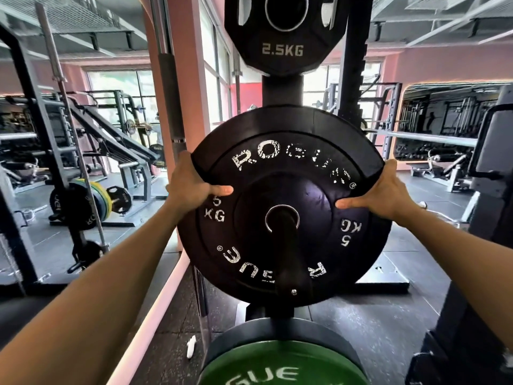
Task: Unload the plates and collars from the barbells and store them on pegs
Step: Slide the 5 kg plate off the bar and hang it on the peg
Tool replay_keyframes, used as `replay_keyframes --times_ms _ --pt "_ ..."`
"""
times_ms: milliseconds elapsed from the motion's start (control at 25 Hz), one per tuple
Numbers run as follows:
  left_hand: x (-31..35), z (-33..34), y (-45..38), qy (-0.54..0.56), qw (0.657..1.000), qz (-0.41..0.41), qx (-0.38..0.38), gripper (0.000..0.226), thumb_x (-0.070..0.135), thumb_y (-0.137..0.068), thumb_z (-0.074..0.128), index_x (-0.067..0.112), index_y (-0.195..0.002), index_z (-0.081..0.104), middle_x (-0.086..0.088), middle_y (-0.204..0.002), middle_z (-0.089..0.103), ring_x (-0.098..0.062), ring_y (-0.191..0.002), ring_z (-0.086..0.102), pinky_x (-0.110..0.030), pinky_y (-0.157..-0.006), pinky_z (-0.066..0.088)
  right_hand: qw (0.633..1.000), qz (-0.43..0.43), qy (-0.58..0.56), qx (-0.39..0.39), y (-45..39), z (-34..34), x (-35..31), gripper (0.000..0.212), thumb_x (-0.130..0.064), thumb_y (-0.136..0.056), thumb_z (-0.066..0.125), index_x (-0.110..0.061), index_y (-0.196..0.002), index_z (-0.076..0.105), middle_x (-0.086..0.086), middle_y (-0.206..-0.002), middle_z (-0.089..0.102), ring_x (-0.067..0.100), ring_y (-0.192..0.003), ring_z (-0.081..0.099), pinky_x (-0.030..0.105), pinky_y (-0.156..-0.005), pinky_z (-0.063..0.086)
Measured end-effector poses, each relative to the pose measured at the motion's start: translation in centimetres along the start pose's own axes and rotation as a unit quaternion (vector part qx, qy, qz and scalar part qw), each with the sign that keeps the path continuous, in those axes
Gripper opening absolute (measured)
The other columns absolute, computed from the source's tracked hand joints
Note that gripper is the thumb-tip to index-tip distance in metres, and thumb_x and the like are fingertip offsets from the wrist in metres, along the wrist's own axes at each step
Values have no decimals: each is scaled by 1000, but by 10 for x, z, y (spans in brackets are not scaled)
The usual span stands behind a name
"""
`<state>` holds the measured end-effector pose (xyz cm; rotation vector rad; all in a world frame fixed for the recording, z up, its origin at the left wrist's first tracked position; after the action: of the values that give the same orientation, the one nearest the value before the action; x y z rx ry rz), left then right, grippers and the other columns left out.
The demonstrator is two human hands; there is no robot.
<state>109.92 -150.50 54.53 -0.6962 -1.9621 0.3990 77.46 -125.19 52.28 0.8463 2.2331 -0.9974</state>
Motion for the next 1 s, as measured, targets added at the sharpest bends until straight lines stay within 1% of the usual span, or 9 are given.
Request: replay_keyframes --times_ms 80,160,240,320,360,480,600,760,1000 --pt "4 -1 4 -18 1000 -16 1 112 60 -31 91 21 -123 40 6 -123 58 -27 -121 54 -63 -107 29 1000 4 10 7 3 -1 -2 121 -47 -34 96 -11 -126 26 15 -133 49 34 -124 49 40 -96 43" --pt "10 -3 14 -70 996 -52 -5 111 50 -46 93 19 -133 30 1 -136 52 -32 -130 47 -68 -108 14 1000 11 18 12 5 -1 -6 130 -50 -30 95 -11 -133 25 17 -136 46 35 -126 47 45 -100 44" --pt "19 -5 23 -148 987 -64 -18 119 48 -57 89 17 -145 16 -6 -151 37 -36 -135 41 -68 -107 17 999 15 37 3 9 -5 -9 132 -46 -34 96 -11 -140 23 19 -139 42 37 -129 44 48 -103 42" --pt "29 -10 33 -191 980 -37 -35 123 51 -63 85 16 -152 7 -11 -156 25 -38 -136 39 -64 -107 30 997 16 71 -31 17 -12 -9 131 -42 -42 95 -11 -145 20 19 -142 40 38 -130 43 49 -104 41" --pt "32 -11 37 -194 980 -21 -43 123 51 -64 83 16 -153 6 -13 -156 25 -39 -135 40 -61 -105 35 994 11 96 -44 19 -15 -7 128 -44 -47 94 -11 -146 19 18 -143 40 37 -131 43 49 -104 41" --pt "39 -19 58 -181 980 2 -80 116 51 -66 79 22 -154 10 -14 -152 31 -38 -132 43 -53 -105 39 984 -5 170 -60 34 -35 -9 110 -60 -61 81 -15 -146 27 14 -145 39 35 -132 42 49 -105 40" --pt "62 -28 87 -204 974 22 -97 102 63 -64 73 35 -148 23 -7 -151 30 -35 -130 46 -53 -105 40 978 -46 189 -73 56 -60 -21 94 -70 -64 70 -19 -137 42 12 -136 48 32 -124 48 47 -100 43" --pt "96 -36 128 -206 973 4 -107 99 84 -48 58 48 -136 31 -2 -146 34 -32 -128 48 -54 -104 39 972 -85 195 -103 84 -91 -29 102 -73 -63 70 -20 -144 36 11 -145 42 30 -133 41 49 -106 39" --pt "154 -41 195 -209 972 -3 -106 99 86 -47 55 41 -133 42 0 -137 45 -26 -124 50 -50 -104 41 968 -132 168 -132 124 -145 -28 102 -69 -65 72 -25 -147 31 9 -149 37 29 -137 37 49 -111 34"
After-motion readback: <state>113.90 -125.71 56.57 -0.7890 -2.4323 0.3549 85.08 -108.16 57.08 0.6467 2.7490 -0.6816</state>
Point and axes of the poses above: each hand's wrist, its own y-axis away from the middle knuckle, its own z-axis out of the palm, x = y × z, the point moved 7 cm from there along -y, towards the middle knuckle
